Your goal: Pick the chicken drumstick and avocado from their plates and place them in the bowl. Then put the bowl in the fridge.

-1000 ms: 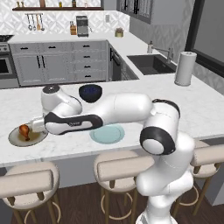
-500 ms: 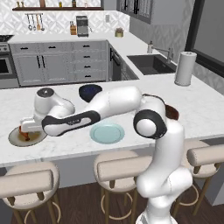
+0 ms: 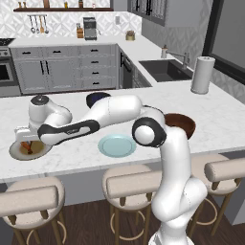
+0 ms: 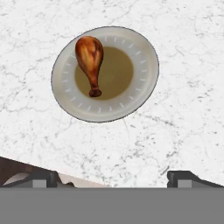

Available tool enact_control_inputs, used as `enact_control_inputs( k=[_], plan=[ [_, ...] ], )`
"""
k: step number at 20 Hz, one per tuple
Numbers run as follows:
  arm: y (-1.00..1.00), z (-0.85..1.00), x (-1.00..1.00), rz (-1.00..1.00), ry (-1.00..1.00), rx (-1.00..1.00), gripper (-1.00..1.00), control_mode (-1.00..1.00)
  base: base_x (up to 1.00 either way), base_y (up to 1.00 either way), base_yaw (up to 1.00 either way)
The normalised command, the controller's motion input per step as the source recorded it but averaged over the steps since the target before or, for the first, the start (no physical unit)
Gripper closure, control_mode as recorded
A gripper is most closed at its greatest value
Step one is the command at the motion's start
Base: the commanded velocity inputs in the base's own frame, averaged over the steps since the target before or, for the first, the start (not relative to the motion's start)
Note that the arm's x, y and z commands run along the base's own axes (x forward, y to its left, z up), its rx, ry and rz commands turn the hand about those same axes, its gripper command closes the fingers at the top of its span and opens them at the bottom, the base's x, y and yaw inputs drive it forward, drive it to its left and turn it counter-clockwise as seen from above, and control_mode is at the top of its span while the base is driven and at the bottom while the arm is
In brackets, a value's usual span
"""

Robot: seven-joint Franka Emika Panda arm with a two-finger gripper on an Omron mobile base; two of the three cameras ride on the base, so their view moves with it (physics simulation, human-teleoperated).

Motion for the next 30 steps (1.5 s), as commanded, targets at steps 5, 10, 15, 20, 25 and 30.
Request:
enact_control_inputs(
  k=[5,10,15,20,25,30],
  plan=[
    [0.12,-0.26,0.1,0.0,0.06,0.0,-1.0,-1.0,0.0,0.0,0.0],
    [0.0,-0.36,0.17,0.0,0.04,0.0,-1.0,-1.0,0.0,0.0,0.0],
    [0.0,-0.16,0.54,0.0,0.02,0.0,-1.0,-1.0,0.0,0.0,0.0],
    [0.12,-0.17,0.64,0.0,0.0,0.0,-1.0,-1.0,0.0,0.0,0.0],
    [0.29,-0.25,0.46,0.0,0.0,0.0,-1.0,-1.0,0.0,0.0,0.0],
    [0.33,-0.21,0.34,0.0,0.0,0.0,-1.0,-1.0,0.0,0.0,0.0]
  ],
)
